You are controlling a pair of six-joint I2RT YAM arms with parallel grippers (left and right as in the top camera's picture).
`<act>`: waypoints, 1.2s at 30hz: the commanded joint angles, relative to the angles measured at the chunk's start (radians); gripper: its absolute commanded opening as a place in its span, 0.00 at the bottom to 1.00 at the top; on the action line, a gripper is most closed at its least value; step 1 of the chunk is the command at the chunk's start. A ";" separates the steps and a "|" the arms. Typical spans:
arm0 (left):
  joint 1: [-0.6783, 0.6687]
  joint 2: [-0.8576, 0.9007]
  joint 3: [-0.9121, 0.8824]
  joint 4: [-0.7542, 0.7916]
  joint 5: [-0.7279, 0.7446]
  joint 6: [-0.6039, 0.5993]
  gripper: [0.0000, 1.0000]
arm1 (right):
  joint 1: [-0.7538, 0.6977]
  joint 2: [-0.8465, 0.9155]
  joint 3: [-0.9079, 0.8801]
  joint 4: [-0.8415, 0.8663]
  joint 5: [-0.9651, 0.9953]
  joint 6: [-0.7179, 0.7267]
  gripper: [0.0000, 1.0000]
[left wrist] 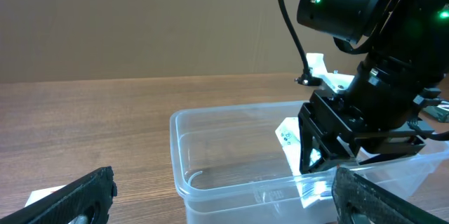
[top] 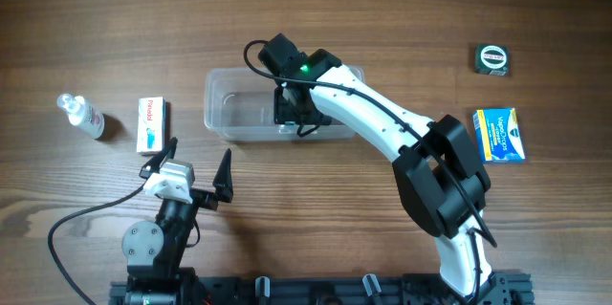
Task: Pack container
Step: 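Carry the white box left and lower it into the clear container, then open the right gripper and withdraw toward the blue lozenge box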
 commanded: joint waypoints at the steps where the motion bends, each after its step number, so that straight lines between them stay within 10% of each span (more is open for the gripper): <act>1: 0.005 -0.006 -0.005 -0.003 -0.007 0.016 1.00 | 0.002 -0.010 0.011 -0.003 0.012 -0.035 0.67; 24: 0.005 -0.006 -0.005 -0.003 -0.007 0.016 1.00 | -0.074 -0.353 0.114 -0.211 0.271 -0.114 0.89; 36: 0.005 -0.006 -0.005 -0.003 -0.007 0.016 1.00 | -0.657 -0.525 0.109 -0.450 0.183 -0.766 1.00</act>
